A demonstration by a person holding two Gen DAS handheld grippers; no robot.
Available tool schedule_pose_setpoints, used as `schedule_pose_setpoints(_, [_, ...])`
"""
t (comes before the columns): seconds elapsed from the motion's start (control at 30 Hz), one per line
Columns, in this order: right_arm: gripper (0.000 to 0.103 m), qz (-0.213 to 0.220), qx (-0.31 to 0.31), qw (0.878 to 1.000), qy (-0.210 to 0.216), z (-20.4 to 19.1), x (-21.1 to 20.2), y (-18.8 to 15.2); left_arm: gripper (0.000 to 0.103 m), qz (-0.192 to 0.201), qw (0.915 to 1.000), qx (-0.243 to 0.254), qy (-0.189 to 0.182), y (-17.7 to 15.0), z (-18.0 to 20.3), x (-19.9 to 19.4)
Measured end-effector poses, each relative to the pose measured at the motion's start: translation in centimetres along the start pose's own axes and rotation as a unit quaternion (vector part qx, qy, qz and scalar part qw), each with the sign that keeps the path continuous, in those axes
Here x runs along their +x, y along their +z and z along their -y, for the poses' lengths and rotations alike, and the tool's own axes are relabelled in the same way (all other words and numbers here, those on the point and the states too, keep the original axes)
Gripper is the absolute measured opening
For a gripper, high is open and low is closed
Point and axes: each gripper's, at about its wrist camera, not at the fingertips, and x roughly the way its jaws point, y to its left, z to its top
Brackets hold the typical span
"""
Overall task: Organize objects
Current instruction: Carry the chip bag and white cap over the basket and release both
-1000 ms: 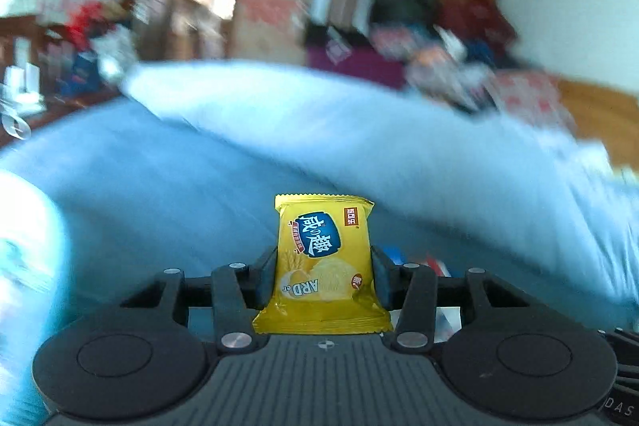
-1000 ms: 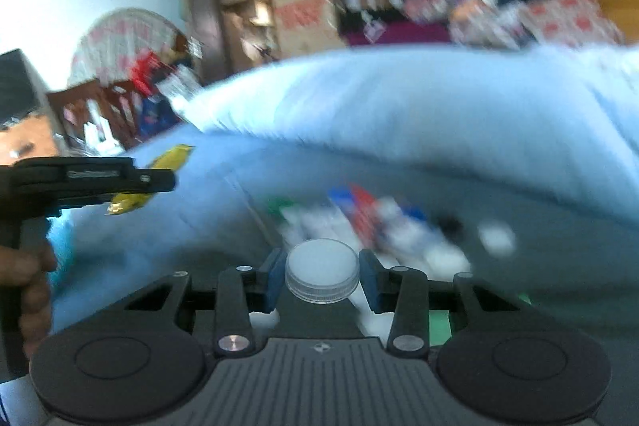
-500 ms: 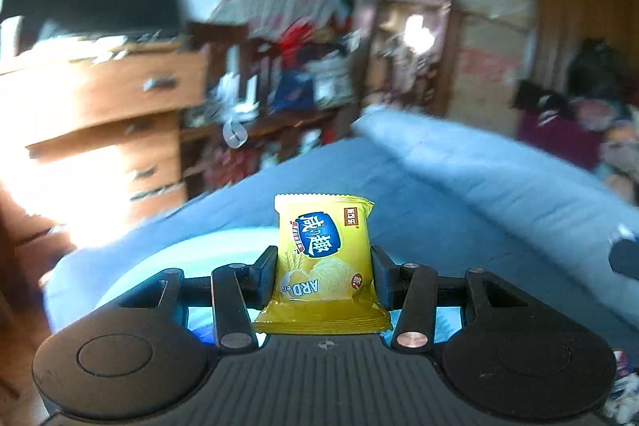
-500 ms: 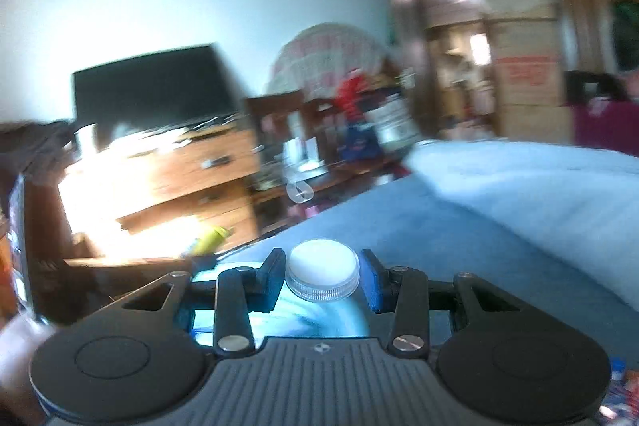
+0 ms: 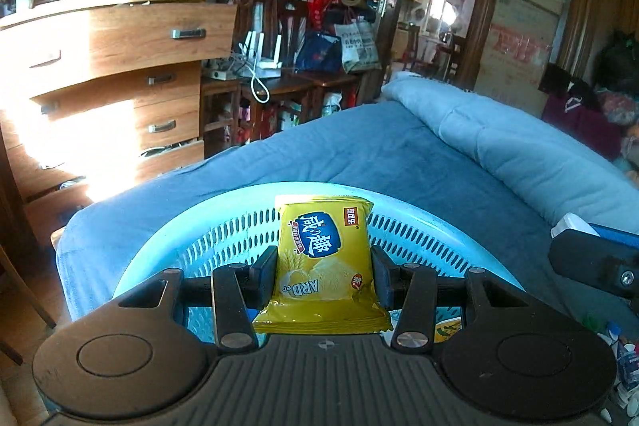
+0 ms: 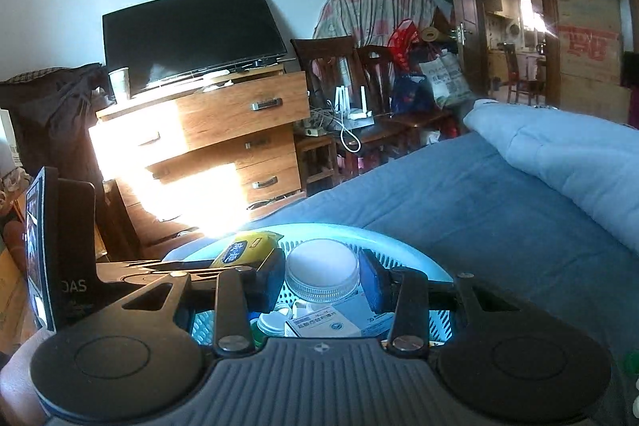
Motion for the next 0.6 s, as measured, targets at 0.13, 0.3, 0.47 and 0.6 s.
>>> schedule_pose_setpoints(0.13, [0.043,-0.001,0.001,1.0,-0.002,0.7,0.0,-0.2,0.048,0.001,1.0,0.001,-0.002,-0.2,0.4,-0.1])
schedule_pose_setpoints(0.3, [0.043,-0.001,0.001,1.0,-0.002,0.9,-0.1,-0.2,0.048,0.002,1.0,0.002,-0.003,-0.3,0.6,0.0])
schedule_pose_setpoints(0.47, [0.043,-0.002,0.003,1.0,-0.002,1.2,0.0,-0.5,0.049,-0.001,1.0,0.002,0.0,-0.3,0.6,0.2])
schedule_pose_setpoints(0.6, [0.048,-0.004,0.0,1.0,-0.005,1.3,0.6,-0.6,0.069,0.001,1.0,0.007,0.005,-0.5,0.6,0.5])
